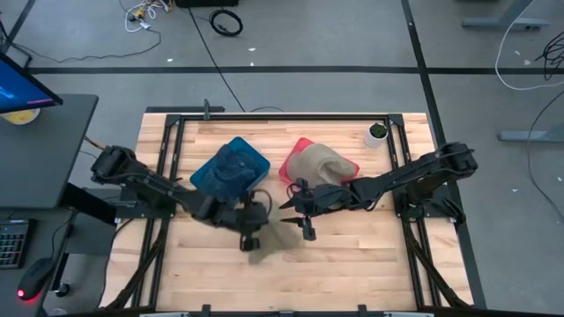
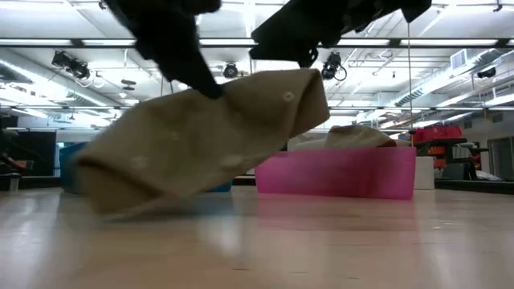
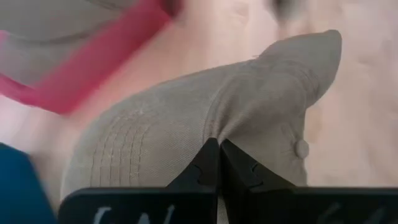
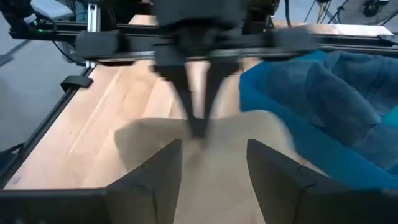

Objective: Pick & Place hat
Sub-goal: Put the brown cap into the pink bin

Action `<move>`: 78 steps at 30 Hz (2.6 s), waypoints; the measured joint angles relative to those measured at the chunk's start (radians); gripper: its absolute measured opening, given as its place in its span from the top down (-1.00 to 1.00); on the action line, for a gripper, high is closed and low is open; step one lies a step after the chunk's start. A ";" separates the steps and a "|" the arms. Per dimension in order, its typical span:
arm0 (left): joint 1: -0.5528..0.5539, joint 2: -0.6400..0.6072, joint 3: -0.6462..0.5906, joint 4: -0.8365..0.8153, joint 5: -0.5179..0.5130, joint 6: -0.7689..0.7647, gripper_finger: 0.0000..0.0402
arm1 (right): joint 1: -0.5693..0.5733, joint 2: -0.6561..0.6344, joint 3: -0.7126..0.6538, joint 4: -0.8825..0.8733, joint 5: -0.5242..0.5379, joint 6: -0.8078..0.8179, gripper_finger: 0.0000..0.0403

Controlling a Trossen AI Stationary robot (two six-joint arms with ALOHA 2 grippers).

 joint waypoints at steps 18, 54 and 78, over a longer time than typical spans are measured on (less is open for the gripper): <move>0.104 0.003 0.031 0.086 -0.003 0.188 0.98 | -0.034 0.091 0.000 0.007 0.145 -0.187 0.10; 0.149 -0.003 0.037 0.129 -0.196 0.256 0.03 | -0.057 -0.080 0.134 -0.533 0.488 -0.263 0.96; 0.170 -0.019 0.031 0.111 -0.257 0.283 0.04 | -0.330 -0.354 -0.092 -0.788 0.404 -0.392 0.96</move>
